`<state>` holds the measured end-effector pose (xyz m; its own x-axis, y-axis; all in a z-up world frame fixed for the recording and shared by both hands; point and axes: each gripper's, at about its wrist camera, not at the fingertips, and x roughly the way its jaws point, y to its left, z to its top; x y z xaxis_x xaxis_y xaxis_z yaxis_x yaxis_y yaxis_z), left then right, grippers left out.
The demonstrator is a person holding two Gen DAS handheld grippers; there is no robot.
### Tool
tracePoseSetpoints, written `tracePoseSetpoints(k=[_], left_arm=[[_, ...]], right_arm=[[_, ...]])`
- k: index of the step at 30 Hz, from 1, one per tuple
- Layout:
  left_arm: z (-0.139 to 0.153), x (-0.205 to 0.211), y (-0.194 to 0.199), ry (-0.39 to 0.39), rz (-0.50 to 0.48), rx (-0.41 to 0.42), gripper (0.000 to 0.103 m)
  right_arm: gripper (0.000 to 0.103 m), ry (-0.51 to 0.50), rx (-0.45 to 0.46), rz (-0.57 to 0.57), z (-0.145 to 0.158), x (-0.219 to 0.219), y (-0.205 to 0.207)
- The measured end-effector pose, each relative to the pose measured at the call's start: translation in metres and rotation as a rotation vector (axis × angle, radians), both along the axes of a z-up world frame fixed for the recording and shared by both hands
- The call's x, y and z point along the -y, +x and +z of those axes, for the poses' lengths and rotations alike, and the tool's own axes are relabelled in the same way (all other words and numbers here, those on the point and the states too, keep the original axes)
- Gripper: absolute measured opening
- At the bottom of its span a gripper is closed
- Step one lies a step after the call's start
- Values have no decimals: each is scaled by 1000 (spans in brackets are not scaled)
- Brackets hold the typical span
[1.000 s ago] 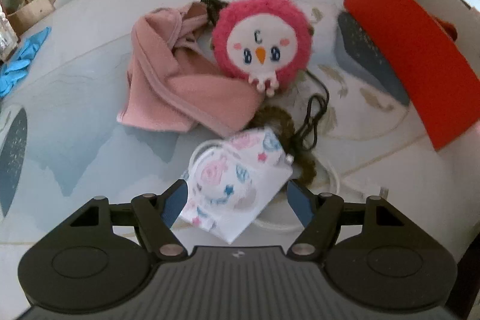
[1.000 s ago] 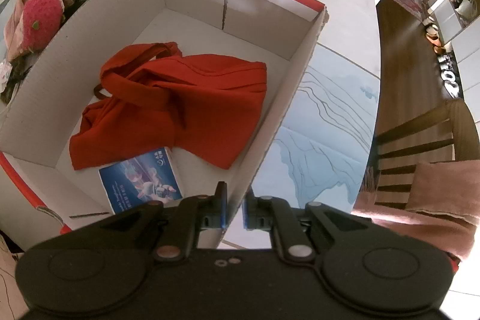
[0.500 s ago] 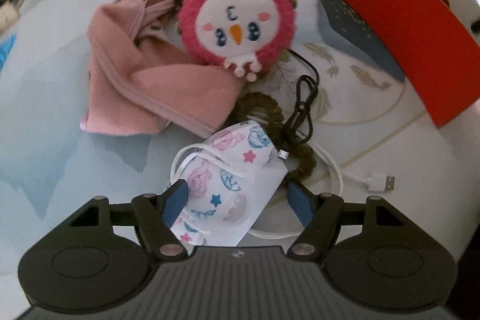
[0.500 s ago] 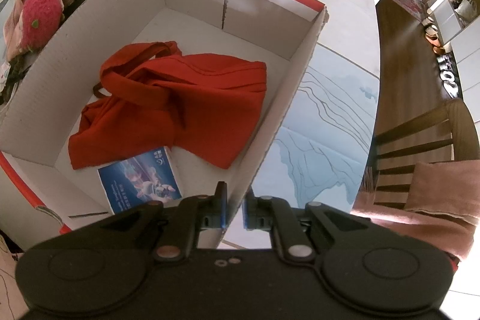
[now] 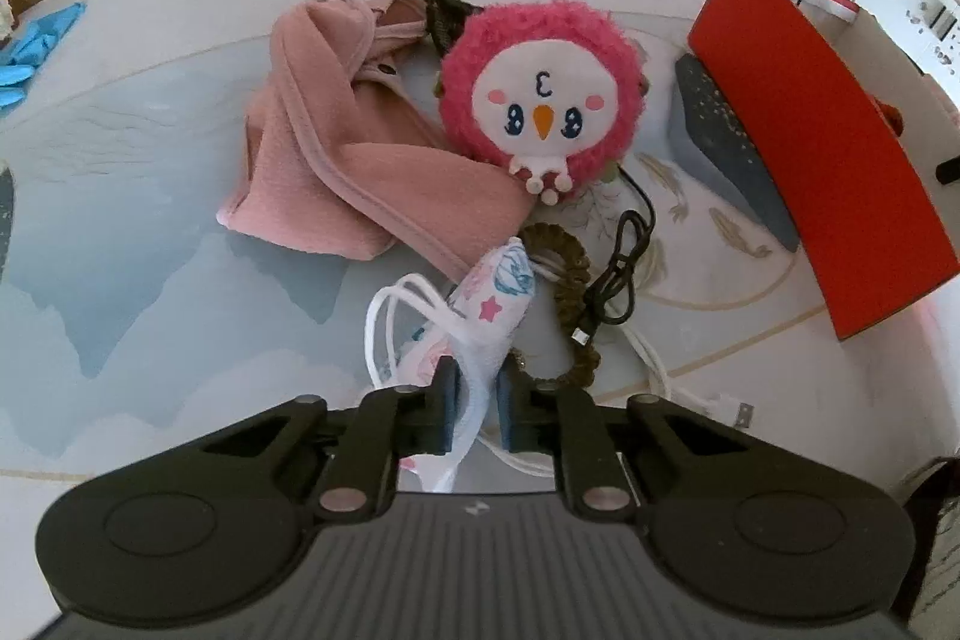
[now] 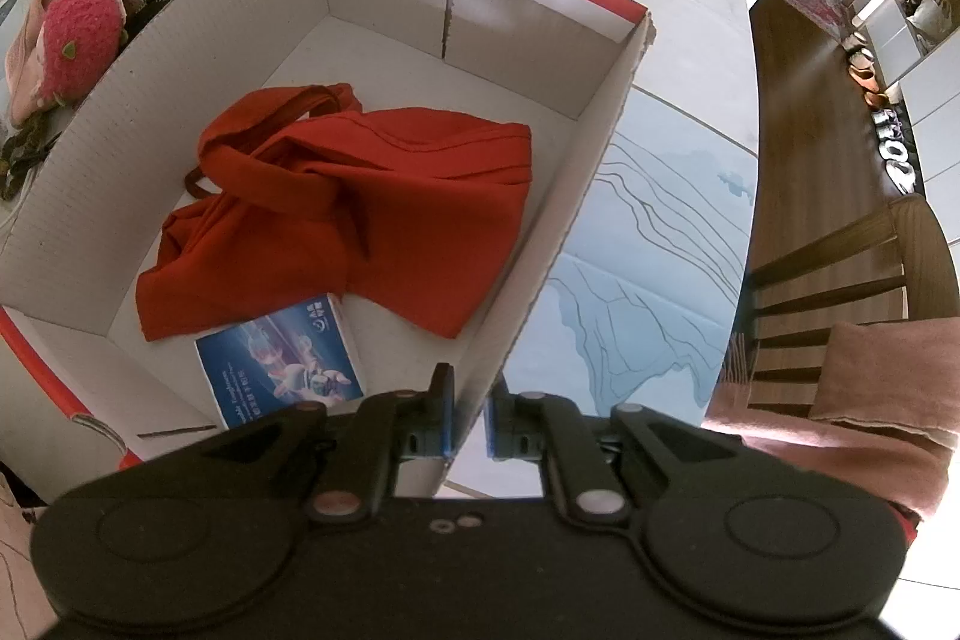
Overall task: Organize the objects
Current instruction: 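Close the left gripper on the white printed pouch and lift it, then carry the white pouch with the left gripper onto the red bag and release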
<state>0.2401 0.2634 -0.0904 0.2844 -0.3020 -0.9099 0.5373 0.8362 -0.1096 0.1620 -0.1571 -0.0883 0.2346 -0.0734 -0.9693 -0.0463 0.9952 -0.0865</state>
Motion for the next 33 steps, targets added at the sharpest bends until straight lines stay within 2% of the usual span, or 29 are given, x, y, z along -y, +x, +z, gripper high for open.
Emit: tracePoseSetpoints(k=[7, 10, 13, 24, 33], left_arm=[[37, 18, -7, -25, 13, -2, 10], [59, 36, -10, -42, -23, 9, 10], [76, 61, -16, -29, -96, 51, 10], [113, 150, -27, -93, -321, 119, 10], [131, 237, -36, -111, -520, 180, 10]], right_arm=[[8, -4, -1, 4, 0, -1, 0], [8, -4, -1, 5, 0, 0, 0], [8, -5, -2, 9, 0, -1, 0], [8, 1, 7, 4, 0, 0, -1], [9, -7, 14, 18, 0, -2, -2]])
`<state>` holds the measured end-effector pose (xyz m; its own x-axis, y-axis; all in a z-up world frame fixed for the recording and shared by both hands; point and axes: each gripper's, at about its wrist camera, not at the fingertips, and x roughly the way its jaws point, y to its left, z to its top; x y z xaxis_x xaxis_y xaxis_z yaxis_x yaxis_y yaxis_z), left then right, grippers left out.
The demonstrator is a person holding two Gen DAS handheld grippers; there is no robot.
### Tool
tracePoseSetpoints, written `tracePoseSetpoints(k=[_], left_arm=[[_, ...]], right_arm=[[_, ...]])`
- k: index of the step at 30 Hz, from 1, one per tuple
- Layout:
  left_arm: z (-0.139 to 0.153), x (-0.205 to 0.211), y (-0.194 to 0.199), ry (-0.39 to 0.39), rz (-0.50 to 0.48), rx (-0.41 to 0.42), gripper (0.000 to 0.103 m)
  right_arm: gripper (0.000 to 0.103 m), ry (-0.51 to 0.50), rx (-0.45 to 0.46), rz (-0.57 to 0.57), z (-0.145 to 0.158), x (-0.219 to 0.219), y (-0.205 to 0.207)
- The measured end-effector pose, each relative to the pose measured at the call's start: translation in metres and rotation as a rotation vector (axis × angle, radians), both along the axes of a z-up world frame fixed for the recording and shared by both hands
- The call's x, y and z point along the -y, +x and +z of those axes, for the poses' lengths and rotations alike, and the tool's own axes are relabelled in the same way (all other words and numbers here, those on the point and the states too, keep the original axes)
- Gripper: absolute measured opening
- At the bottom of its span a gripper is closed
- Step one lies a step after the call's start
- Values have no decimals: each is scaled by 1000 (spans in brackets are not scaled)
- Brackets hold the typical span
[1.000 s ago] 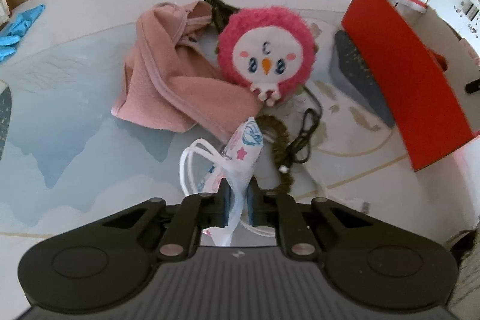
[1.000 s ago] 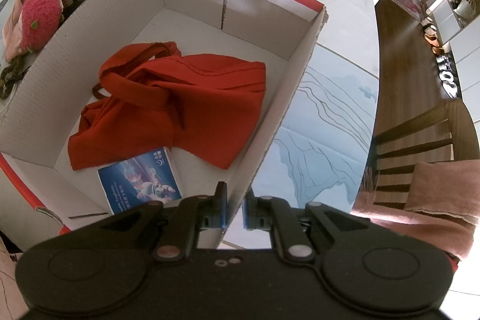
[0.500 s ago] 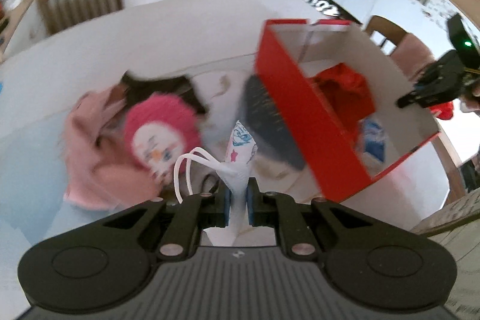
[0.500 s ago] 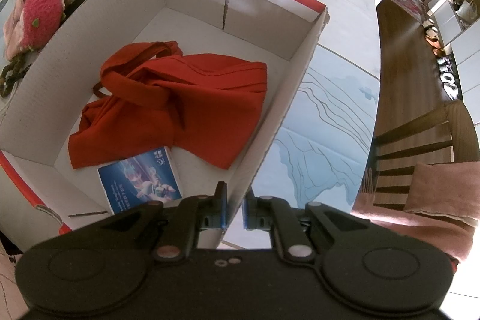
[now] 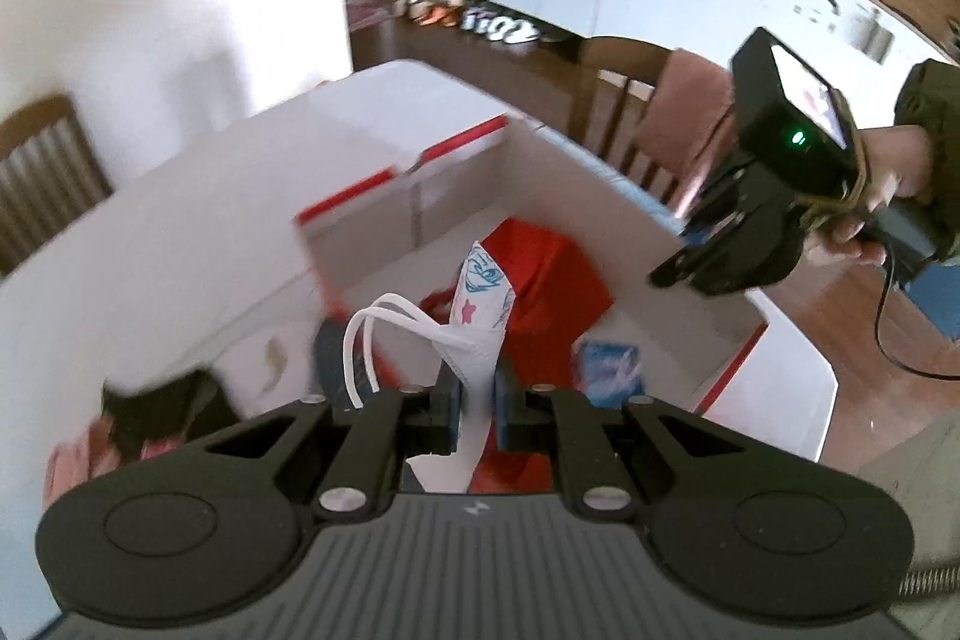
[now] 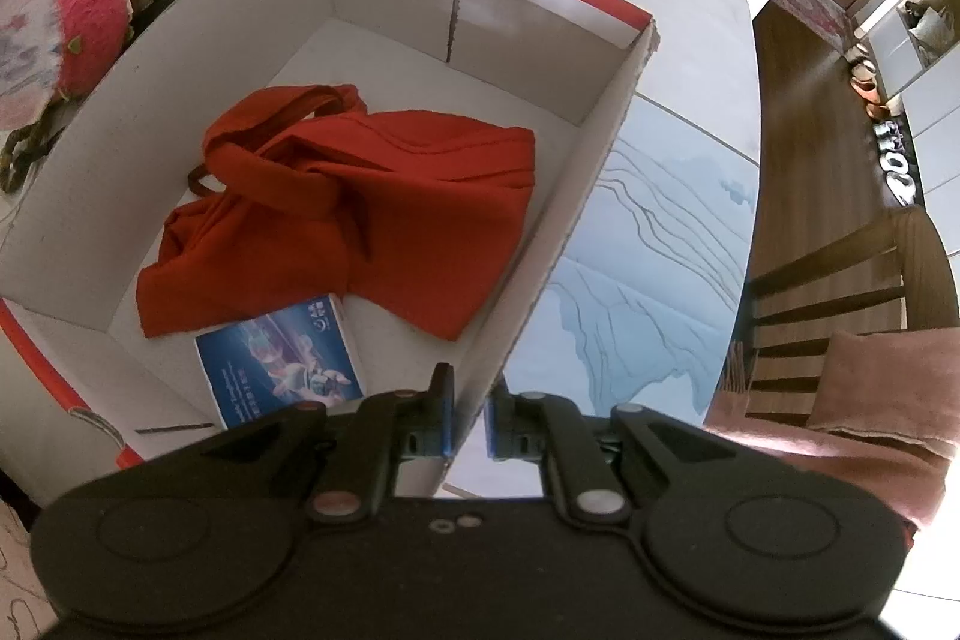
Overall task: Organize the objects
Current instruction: 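Carry the white pouch with the left gripper onto the red bag and release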
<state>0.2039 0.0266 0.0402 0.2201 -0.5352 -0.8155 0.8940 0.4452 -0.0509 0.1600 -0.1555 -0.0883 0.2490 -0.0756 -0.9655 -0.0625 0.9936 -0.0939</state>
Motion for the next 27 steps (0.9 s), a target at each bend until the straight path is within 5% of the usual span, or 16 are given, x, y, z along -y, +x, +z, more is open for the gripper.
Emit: tracePoseSetpoints(k=[10, 27], left_arm=[[-30, 76, -1, 57, -74, -4, 10], [-101, 141, 11, 211, -107, -51, 10]], right_arm=[[9, -7, 5, 17, -1, 0, -1], [9, -7, 7, 30, -1, 0, -1]])
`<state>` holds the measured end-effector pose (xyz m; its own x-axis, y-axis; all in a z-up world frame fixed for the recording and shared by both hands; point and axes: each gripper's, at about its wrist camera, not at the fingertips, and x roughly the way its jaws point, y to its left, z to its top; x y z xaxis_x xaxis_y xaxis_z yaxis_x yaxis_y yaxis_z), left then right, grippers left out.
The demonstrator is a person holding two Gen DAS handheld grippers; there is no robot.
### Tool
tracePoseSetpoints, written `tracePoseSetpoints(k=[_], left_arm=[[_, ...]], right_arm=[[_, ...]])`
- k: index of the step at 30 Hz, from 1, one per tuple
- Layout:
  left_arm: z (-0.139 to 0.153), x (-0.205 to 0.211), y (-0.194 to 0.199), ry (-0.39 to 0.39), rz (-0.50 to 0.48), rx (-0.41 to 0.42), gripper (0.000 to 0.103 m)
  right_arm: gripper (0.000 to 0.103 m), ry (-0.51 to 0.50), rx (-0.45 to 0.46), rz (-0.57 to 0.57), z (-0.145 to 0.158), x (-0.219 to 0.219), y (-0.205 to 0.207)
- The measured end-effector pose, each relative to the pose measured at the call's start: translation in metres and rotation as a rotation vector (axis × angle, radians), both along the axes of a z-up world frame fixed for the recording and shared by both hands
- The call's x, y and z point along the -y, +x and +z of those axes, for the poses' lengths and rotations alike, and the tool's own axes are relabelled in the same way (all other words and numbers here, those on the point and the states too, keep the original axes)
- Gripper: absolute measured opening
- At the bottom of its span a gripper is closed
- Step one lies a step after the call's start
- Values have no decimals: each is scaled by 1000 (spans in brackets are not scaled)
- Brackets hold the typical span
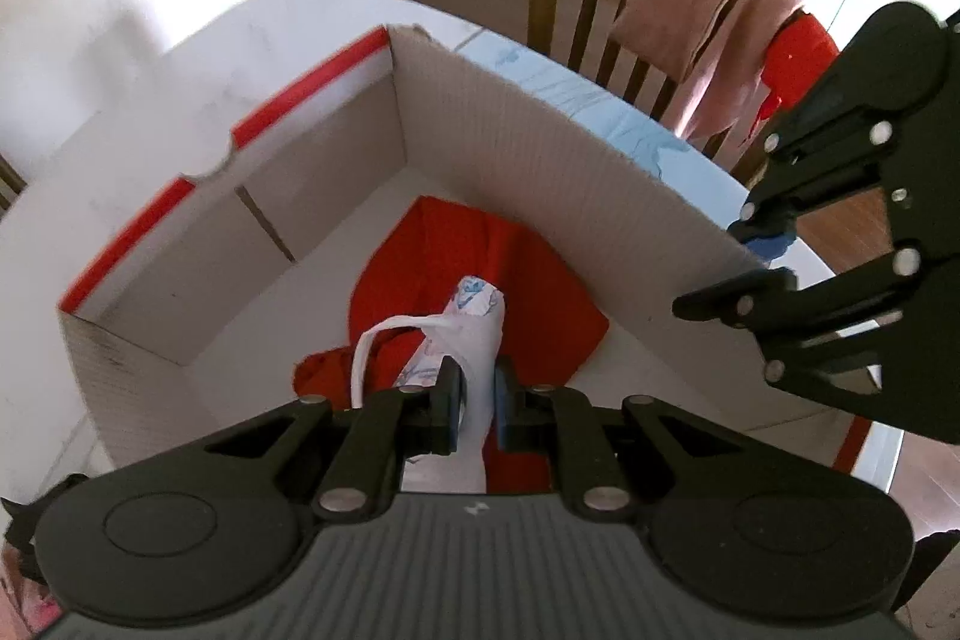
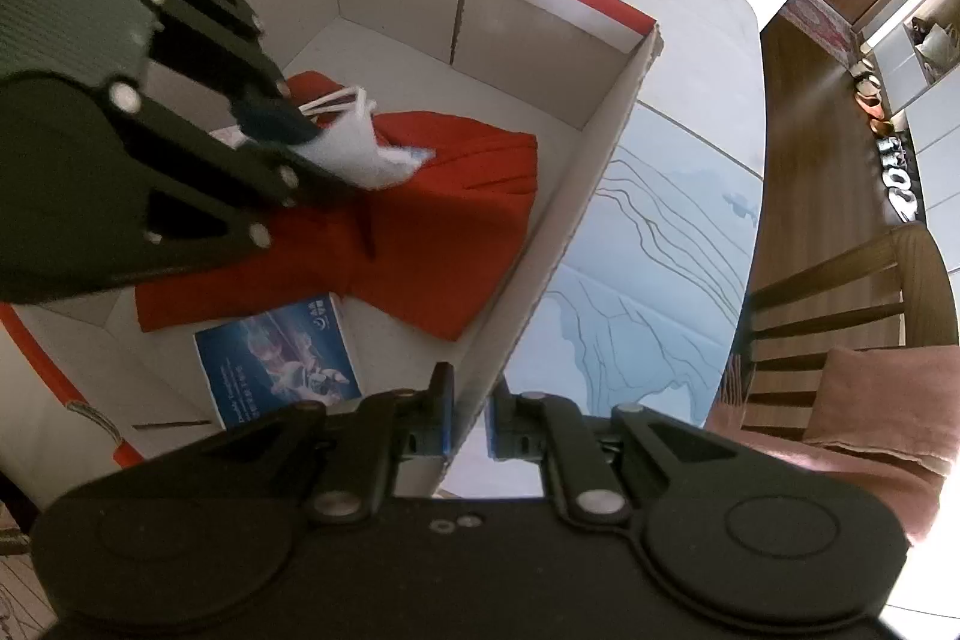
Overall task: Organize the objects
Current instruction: 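Carry the white pouch with the left gripper onto the red bag and release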
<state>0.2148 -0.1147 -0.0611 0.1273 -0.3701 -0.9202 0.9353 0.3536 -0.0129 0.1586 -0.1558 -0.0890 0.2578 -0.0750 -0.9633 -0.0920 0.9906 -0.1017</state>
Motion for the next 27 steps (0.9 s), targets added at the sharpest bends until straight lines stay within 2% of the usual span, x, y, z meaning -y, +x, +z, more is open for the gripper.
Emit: tracePoseSetpoints(k=[8, 11, 14, 16, 17, 27], left_arm=[[-13, 2, -4, 27, 5, -9, 11], [-9, 0, -7, 10, -2, -1, 19], [-4, -5, -10, -15, -6, 4, 38], [-1, -10, -10, -35, -3, 2, 61], [1, -12, -11, -43, -1, 5, 63], [36, -58, -11, -134, 47, 3, 64]], right_arm=[[9, -1, 1, 1, 1, -1, 0], [9, -1, 1, 0, 1, -1, 0], [9, -2, 1, 0, 1, -1, 0], [9, -4, 1, 0, 1, -2, 0], [9, -4, 1, -1, 1, -2, 0], [9, 2, 1, -6, 0, 0, 0]])
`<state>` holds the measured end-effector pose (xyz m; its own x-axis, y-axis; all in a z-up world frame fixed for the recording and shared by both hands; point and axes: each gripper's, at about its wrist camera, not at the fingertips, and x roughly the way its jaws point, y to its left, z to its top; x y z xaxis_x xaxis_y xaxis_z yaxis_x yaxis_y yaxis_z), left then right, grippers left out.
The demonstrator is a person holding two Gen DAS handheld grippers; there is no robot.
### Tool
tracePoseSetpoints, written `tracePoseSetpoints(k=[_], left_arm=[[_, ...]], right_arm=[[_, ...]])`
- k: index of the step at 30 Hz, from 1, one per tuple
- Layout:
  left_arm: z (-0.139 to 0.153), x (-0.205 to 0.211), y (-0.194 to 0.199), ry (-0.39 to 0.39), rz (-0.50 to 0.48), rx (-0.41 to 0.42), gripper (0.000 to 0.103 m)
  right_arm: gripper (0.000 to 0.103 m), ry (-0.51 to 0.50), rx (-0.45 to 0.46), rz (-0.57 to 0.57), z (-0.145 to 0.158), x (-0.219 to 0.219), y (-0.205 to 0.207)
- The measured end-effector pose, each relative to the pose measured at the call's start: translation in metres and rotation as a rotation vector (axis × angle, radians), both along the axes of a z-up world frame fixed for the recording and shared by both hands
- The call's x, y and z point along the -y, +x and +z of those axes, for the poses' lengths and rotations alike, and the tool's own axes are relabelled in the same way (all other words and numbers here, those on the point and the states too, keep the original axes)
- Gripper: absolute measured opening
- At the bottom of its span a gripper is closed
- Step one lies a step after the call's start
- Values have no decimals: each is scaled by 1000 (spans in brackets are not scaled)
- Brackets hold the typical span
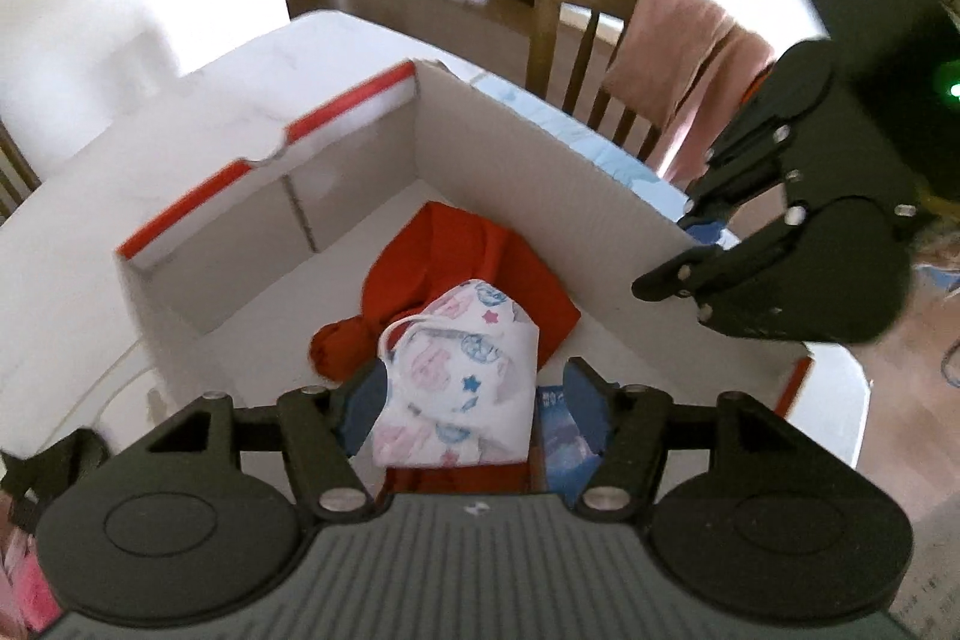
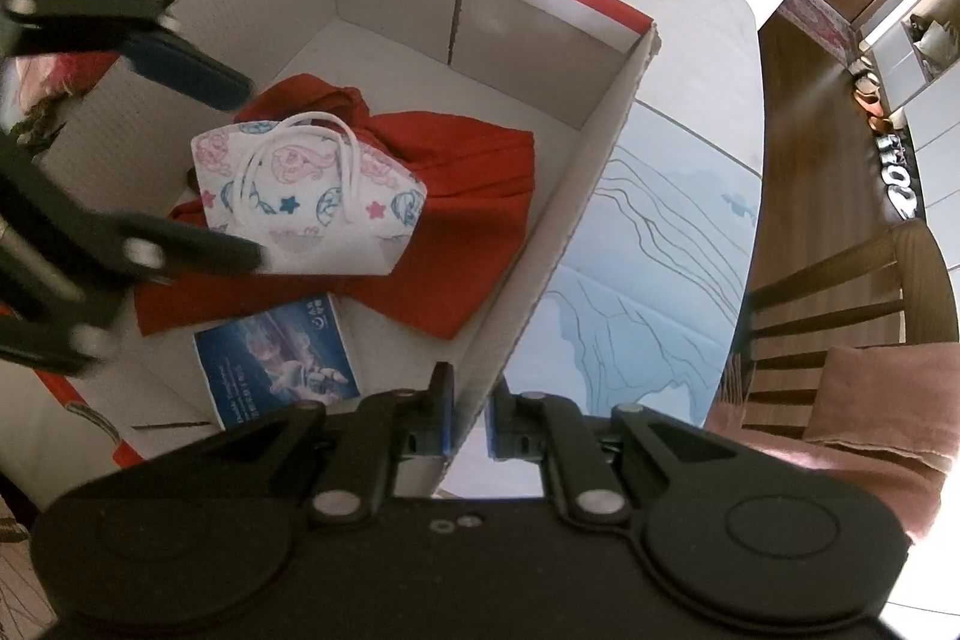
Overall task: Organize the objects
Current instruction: 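Carry the white pouch with the left gripper onto the red bag and release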
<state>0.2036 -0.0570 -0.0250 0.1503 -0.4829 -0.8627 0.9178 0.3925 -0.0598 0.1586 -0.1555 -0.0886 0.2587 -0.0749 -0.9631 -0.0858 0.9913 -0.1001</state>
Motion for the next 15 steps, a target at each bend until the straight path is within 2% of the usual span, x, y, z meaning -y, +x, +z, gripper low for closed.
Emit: tracePoseSetpoints(k=[7, 15], left_arm=[[27, -57, 12, -55, 114, 7, 64], [35, -130, 27, -26, 247, 62, 64]], right_arm=[[9, -2, -3, 1, 0, 0, 0], [9, -7, -9, 2, -1, 0, 1]])
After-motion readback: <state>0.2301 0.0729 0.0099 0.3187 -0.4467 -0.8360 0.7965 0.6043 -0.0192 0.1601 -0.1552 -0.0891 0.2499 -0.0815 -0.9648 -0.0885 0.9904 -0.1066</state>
